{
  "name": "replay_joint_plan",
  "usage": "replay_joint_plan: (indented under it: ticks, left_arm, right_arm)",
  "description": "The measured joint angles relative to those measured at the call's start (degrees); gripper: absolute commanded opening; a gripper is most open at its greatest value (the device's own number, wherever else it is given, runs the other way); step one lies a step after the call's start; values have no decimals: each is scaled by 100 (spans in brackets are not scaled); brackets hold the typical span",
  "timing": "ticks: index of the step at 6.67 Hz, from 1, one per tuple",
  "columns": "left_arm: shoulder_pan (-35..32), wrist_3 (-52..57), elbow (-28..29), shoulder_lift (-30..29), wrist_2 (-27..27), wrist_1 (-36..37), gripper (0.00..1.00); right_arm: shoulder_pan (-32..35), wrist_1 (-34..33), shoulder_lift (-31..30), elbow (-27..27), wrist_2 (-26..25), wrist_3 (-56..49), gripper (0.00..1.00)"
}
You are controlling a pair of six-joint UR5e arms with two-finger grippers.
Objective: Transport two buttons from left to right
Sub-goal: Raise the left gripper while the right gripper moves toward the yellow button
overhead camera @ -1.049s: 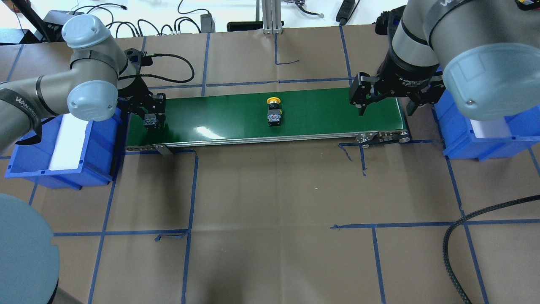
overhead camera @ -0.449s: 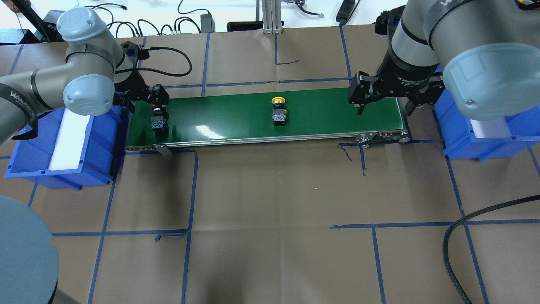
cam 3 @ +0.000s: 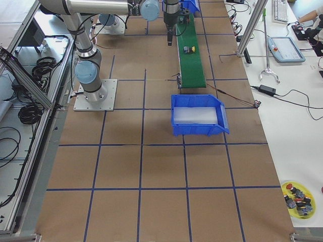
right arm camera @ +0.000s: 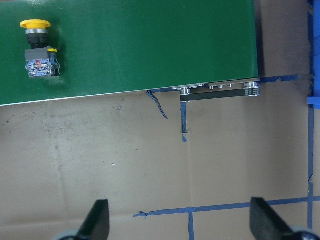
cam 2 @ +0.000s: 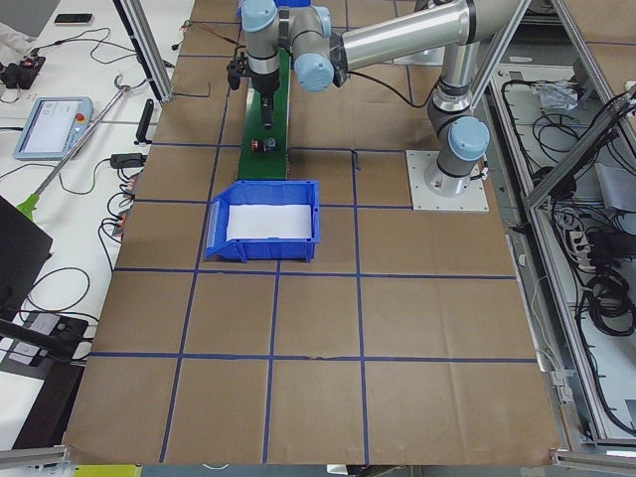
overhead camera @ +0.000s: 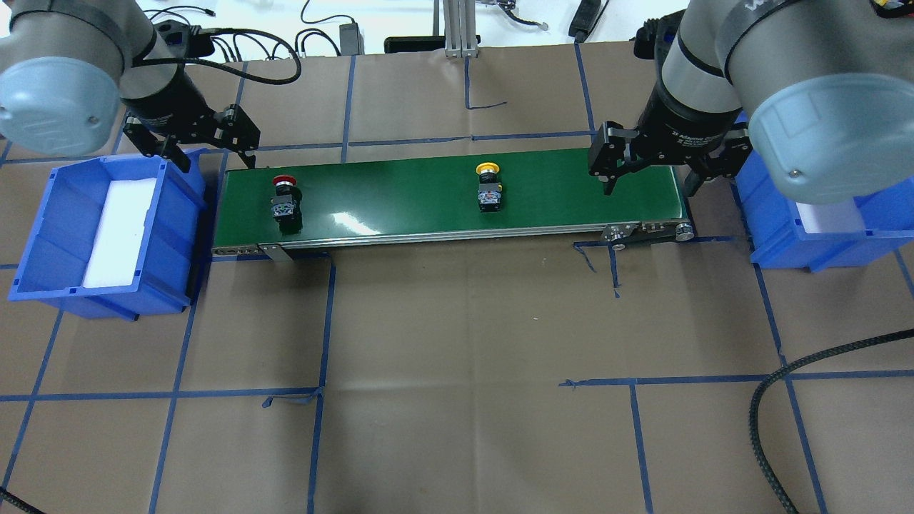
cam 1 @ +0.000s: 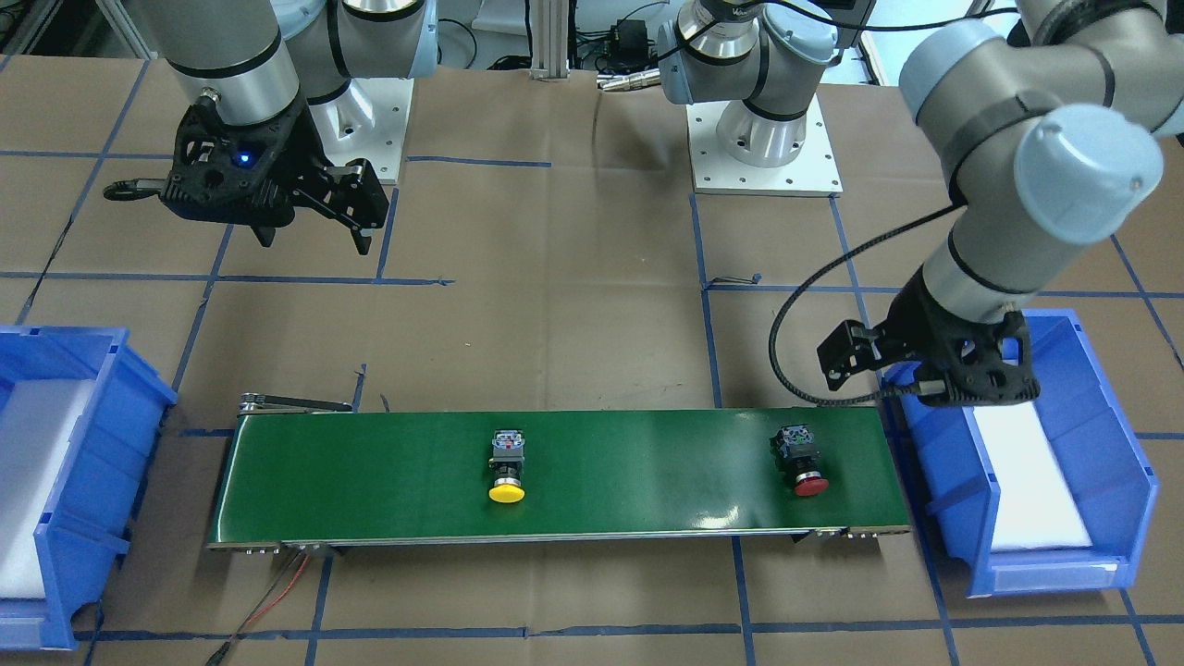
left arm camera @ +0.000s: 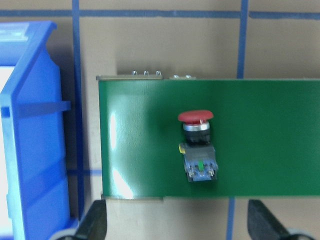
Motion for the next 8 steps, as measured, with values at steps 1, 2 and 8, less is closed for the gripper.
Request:
replay_joint_plan:
  ticks: [1, 2, 8]
  left_arm:
    - [-184, -175, -14, 283, 17, -292, 100]
    - [-348, -290, -40, 495, 28, -452, 100]
    - [-457, -338, -24, 746, 26, -558, 100]
  right_arm:
    - [-1, 0, 2, 0, 0, 1, 100]
    - [-1, 0, 6, 3, 0, 1, 100]
    - [-1, -9, 9, 16, 0, 1, 100]
